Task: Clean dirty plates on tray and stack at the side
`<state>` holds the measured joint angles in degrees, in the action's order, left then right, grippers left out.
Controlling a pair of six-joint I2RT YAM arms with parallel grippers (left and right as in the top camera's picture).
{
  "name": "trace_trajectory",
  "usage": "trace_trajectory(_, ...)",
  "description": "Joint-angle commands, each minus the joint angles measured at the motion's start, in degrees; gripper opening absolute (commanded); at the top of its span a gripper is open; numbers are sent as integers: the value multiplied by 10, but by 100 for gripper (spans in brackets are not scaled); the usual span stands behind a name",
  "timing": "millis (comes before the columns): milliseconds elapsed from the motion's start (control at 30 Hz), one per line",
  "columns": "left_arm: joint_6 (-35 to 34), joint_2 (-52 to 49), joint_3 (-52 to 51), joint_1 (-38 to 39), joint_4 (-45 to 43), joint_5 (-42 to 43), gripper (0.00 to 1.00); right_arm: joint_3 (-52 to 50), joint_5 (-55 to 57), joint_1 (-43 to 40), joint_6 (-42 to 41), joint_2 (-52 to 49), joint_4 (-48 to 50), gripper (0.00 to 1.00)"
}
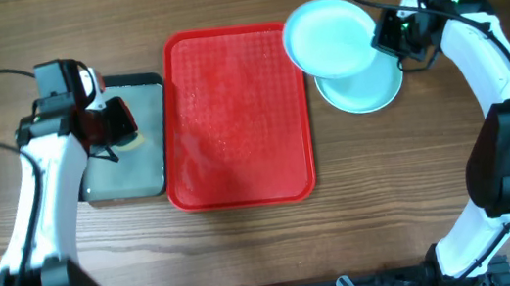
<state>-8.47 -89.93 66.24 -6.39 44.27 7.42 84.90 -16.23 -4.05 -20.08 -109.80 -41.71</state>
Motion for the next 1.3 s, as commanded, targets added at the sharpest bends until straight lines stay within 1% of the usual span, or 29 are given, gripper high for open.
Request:
trace_trajectory(0, 53, -52, 5, -1, -11, 9, 4, 5, 102, -7, 26, 15, -32, 4)
trace_trajectory(100, 53, -81, 5, -1, -22, 9, 4, 3, 149, -9, 25, 15, -55, 4)
trace_trajectory(233, 53, -101, 5, -1, -33, 9, 4, -8, 152, -9, 26, 13, -69, 5)
trace_trajectory(367, 57, -102, 5, -1, -37, 9, 4, -21, 156, -9, 35, 13, -70, 5)
trace_trajectory(533, 68, -103, 5, -1, -50, 9, 4, -42, 193, -9, 34, 13, -61, 5)
trace_trajectory(700, 68, -103, 5, -1, -67, 9, 4, -57, 193, -9, 34, 13, -32, 6)
trace_trajectory(733, 68, -103, 5, -1, -70, 8, 4, -58, 193, -9, 34, 13, -23, 9)
trace_trajectory(767, 69, -103, 5, -1, -72, 6, 4, -58, 193, -9, 34, 12, -16, 10)
trace_trajectory(867, 90, -103, 5, -1, -74, 2, 4, -58, 193, -9, 34, 12, 0, 10)
trace_trajectory(1133, 98, -103, 3, -1, -73, 2, 6, -58, 193, -9, 34, 12, -14, 10)
trace_trajectory(1267, 98, -103, 1, -2, -73, -8, 6, -59, 193, -9, 34, 12, -23, 14)
